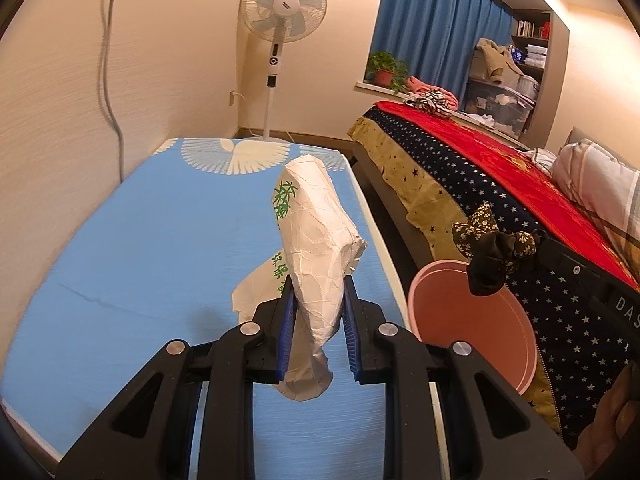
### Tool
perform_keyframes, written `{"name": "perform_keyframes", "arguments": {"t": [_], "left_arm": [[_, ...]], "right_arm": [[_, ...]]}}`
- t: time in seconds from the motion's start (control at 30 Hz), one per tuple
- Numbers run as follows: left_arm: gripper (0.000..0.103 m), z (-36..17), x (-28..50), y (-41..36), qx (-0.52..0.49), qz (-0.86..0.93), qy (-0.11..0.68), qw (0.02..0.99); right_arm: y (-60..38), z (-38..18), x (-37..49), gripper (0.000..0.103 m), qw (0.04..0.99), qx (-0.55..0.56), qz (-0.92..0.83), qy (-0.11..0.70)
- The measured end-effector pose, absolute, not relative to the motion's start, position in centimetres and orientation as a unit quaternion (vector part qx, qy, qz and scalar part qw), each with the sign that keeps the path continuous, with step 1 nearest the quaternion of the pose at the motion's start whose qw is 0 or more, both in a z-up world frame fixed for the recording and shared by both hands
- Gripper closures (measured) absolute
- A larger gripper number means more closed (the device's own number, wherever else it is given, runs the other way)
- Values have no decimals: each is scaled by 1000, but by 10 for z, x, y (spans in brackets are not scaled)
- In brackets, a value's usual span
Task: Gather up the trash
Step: 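Carry the white bag and scrunchie over the pink bin with both tools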
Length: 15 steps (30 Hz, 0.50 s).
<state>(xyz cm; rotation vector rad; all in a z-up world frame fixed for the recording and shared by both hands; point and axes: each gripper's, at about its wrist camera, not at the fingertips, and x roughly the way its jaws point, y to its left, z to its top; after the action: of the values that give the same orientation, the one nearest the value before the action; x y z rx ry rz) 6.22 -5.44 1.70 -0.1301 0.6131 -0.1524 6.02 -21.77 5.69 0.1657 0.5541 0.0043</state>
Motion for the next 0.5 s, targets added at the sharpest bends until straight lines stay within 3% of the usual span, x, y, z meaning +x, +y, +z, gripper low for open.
{"name": "perform_keyframes", "arguments": {"t": [0.5], "left_arm": [[81,17,66,-83,-61,-113,302,945]], "right_arm": [[-253,59,56,100,956,103,-43,269]]}}
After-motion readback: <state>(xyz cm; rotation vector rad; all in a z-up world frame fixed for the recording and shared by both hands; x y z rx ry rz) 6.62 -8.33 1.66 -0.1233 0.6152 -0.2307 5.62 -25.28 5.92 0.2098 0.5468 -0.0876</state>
